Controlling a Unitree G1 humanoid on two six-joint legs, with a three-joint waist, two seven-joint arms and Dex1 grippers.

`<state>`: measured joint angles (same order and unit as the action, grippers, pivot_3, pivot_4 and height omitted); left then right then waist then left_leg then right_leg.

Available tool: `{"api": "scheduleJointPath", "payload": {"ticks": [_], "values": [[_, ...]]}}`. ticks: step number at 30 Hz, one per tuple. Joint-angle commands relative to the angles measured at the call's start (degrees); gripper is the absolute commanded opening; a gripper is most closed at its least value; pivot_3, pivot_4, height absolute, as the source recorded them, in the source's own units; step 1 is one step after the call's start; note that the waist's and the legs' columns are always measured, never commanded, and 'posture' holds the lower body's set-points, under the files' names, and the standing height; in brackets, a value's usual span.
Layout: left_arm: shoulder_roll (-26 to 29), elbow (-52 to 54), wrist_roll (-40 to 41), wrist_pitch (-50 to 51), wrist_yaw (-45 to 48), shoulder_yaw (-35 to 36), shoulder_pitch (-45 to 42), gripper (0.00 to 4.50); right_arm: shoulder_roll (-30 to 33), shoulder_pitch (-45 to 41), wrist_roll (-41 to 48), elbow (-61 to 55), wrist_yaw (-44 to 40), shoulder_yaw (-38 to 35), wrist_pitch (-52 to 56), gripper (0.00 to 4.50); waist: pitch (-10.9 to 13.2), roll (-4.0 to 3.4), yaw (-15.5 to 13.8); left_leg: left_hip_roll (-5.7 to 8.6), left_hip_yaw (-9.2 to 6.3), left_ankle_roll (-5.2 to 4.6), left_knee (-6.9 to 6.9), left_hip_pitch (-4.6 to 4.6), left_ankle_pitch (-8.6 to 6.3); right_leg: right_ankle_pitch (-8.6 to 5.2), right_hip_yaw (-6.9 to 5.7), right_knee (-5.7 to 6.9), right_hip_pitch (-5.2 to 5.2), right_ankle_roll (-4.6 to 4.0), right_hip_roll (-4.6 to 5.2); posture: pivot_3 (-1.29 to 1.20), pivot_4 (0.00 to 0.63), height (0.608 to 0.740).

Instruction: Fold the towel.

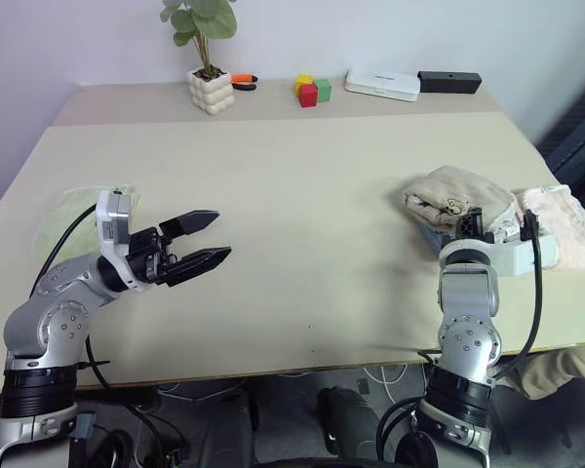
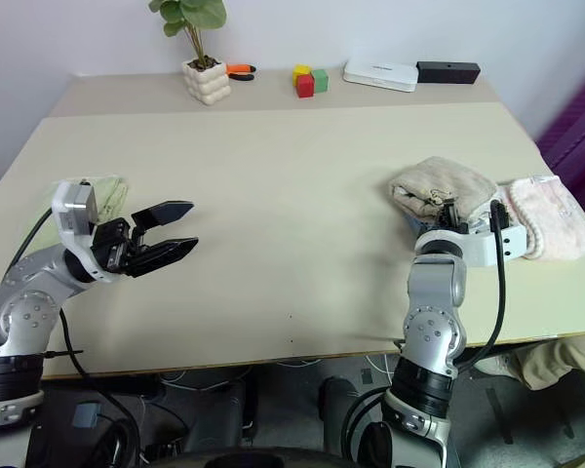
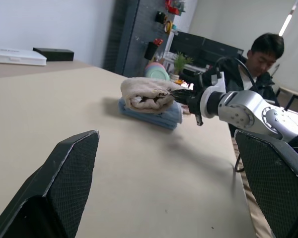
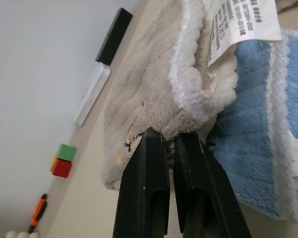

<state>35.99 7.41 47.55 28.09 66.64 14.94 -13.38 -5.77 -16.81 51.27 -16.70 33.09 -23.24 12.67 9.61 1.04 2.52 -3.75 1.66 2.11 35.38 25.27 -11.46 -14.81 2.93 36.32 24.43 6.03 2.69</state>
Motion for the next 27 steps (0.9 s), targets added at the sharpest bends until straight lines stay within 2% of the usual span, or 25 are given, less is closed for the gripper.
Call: {"api": "scheduleJointPath", "payload": {"ticks": [1,7,10,12,15,22,25,27], "values": [[0.70,2.52,1.14,-0.31,-0.32,1.81,0.29,4.50,-1.00,-0.87,0.00,-0.40,0.69,0.05,0.04,1.42,0.00,0.00,0.01,0.00,0.00,0.00,0.00,0.00,0.00,0.00,0.00,0.00,0.00,0.01,0.00,0.00,0.150,0.740],[0.73,3.34,1.35,-0.45,-0.88,1.97,0.91,4.50,1.42,-1.60,-1.23,-1.21,-0.48,1.47,2.22,4.44,0.00,0.00,0.00,0.00,0.00,0.00,0.01,0.00,0.00,0.01,0.00,0.01,0.00,0.02,0.00,0.00,0.150,0.740],[0.79,3.57,1.46,-0.36,-1.02,2.01,1.05,4.50,2.89,-1.07,-1.86,-2.56,0.74,2.67,5.99,4.44,0.00,0.00,-0.02,0.00,0.00,0.00,0.01,0.00,0.00,0.00,0.00,0.01,0.00,0.00,0.00,0.00,0.150,0.740],[0.90,3.49,1.66,-0.20,-0.87,2.01,0.98,4.50,0.85,0.62,4.71,-4.63,4.49,3.85,11.45,4.44,-0.01,0.01,-0.02,0.00,0.00,0.00,0.01,0.00,0.00,0.00,0.00,0.01,0.00,0.00,0.00,0.00,0.150,0.740],[0.73,3.10,1.54,-0.37,-0.73,1.76,0.65,4.50,-0.89,-0.68,8.71,-7.06,4.41,4.14,11.93,4.44,0.01,-0.02,0.01,-0.01,-0.02,0.00,0.02,0.00,0.00,0.01,0.00,0.10,0.03,0.02,-0.01,0.00,0.150,0.740],[0.72,3.06,1.60,-0.20,-0.64,1.53,0.30,4.50,2.71,-2.00,14.65,-6.61,3.10,5.98,18.46,4.44,0.00,0.00,-0.06,-0.01,-0.03,0.00,0.09,0.02,0.00,0.00,-0.01,0.12,0.02,0.01,0.00,0.00,0.150,0.740],[0.75,3.00,1.54,-0.24,-0.67,1.58,0.25,4.50,10.46,-4.64,14.86,-5.76,-4.72,9.07,24.93,4.44,0.00,-0.01,-0.05,-0.01,-0.03,0.00,0.12,0.03,0.00,-0.01,-0.02,0.12,0.02,-0.01,0.00,0.00,0.150,0.740],[0.65,3.11,1.56,-0.20,-0.76,1.49,0.26,4.50,26.22,-7.93,3.18,-5.38,-20.87,16.42,26.23,4.44,0.05,-0.08,-0.06,-0.01,-0.03,0.00,0.19,0.04,0.00,-0.01,-0.01,0.12,0.01,-0.01,0.00,0.00,0.150,0.740]]}}
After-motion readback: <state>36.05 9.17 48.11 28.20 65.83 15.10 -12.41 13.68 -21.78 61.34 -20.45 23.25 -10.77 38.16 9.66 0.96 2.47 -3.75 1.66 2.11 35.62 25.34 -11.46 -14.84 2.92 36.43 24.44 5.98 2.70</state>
